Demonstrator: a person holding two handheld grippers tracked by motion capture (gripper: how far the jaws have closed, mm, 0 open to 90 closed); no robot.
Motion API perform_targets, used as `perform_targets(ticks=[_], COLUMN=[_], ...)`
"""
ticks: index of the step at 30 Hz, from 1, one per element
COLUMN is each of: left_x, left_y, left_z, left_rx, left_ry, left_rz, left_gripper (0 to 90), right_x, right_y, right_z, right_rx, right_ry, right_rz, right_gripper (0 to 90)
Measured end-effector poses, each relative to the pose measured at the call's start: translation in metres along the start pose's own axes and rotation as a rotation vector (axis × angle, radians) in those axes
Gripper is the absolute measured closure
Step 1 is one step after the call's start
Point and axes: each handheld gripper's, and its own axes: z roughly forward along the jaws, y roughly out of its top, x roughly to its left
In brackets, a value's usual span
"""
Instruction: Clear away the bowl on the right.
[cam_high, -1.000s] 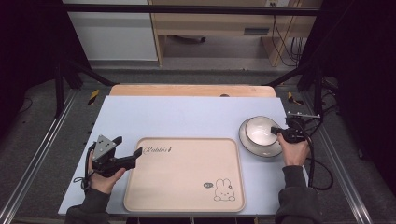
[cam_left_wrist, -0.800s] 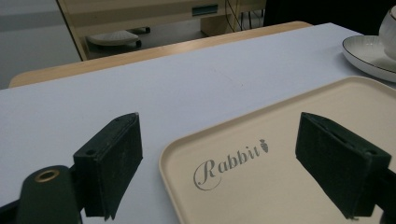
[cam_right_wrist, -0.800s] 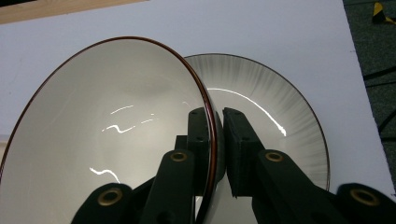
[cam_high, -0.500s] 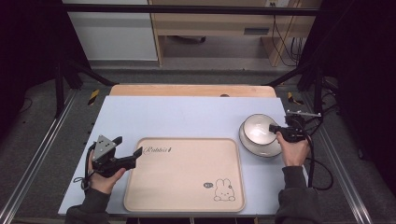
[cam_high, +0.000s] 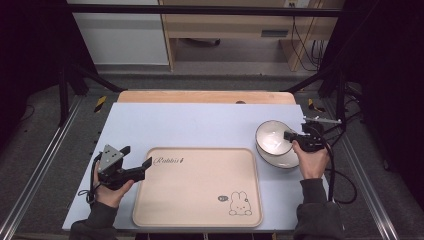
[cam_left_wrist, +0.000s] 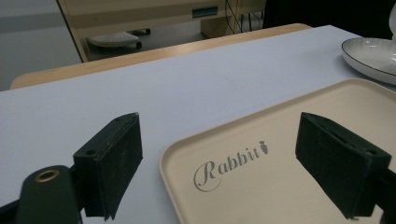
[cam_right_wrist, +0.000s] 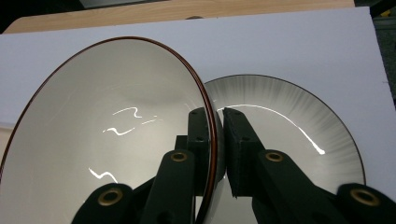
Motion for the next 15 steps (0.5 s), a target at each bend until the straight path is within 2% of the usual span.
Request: perform_targets(ticks=[1, 15], left_x=[0.0, -0.001], left_y=[0.0, -0.001], left_z=[0.0, 0.002], left_rx=[0.0, 0.008], left_ry=[-0.001, -0.002], left_rz=[0.001, 0.004], left_gripper=[14.3, 14.3], right_x=[0.003, 0.023], right_y=[0.0, 0.003], right_z=[-0.001, -0.008], right_rx=[-0.004, -0.018], right_ry=[0.008, 0.063], right_rz=[-0.016, -0.055], right_gripper=[81.8, 81.8])
